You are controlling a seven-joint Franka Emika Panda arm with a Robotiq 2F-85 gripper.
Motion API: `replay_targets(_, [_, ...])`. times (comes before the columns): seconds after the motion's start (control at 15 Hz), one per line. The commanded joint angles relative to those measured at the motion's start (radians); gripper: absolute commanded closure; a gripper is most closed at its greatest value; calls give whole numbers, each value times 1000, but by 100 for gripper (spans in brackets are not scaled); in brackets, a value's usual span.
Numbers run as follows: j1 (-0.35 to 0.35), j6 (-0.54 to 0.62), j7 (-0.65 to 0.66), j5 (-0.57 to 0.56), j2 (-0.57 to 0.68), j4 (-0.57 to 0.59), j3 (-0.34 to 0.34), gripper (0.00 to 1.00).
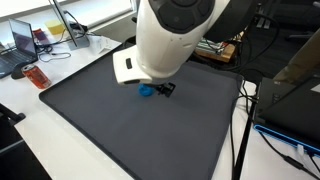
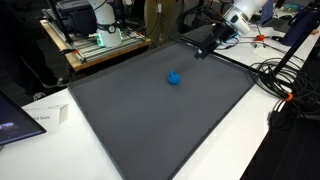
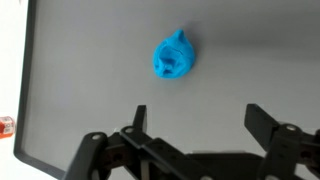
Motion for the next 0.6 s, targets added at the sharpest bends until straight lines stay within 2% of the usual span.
replay_targets(0.0, [33,-15,-55,-52,37,56,-12,0])
replay_targets(0.53, [85,-50,-144,-127,56,58,-9,0])
